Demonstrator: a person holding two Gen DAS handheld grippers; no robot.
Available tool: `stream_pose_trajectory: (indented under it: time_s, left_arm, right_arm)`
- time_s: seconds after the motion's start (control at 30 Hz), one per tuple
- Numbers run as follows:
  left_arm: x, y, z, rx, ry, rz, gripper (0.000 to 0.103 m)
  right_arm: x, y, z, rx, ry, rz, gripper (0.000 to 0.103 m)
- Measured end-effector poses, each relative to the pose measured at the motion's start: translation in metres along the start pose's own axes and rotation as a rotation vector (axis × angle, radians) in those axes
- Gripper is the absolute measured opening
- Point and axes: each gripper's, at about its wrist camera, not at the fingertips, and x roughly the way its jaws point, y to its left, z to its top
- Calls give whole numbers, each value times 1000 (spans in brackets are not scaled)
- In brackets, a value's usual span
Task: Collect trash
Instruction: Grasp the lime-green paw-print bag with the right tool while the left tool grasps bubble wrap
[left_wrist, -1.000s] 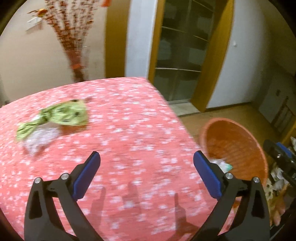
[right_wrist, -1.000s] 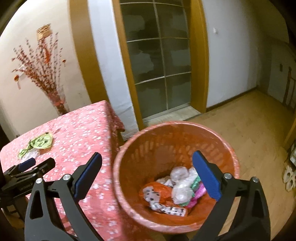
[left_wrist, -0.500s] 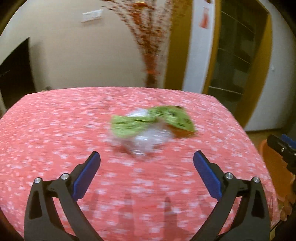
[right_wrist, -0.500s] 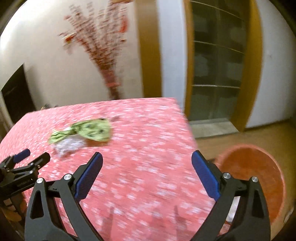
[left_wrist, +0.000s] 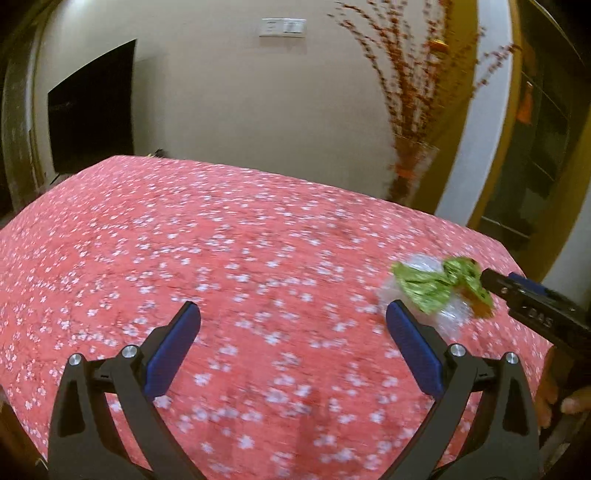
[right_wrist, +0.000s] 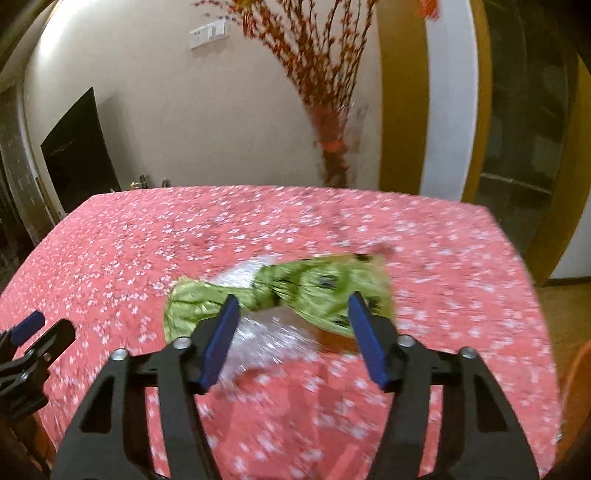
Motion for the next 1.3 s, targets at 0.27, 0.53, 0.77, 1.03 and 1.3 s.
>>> stream_pose_trajectory:
  time_s: [0.27,0.53,0.77,1.03,1.3]
  left_arm:
    - [13,22,2,-44,12,-2,99]
    - [26,16,2,-52,36,-57,99]
    - [43,-22,9,-19,77,-146,99]
    - [85,-89,16,79,178,-226,99]
    - [119,-121,6,119,287,-236,92]
  right_arm:
    - [43,21,10,-5,74,-22,37]
    - [35,-5,-2,35,100,-34,18]
    - [-1,-48,-16,70,64,-95,18]
    - [-40,-97,-32,141,37,-144,18]
    - [-53,-119,-45,174,37,-153,18]
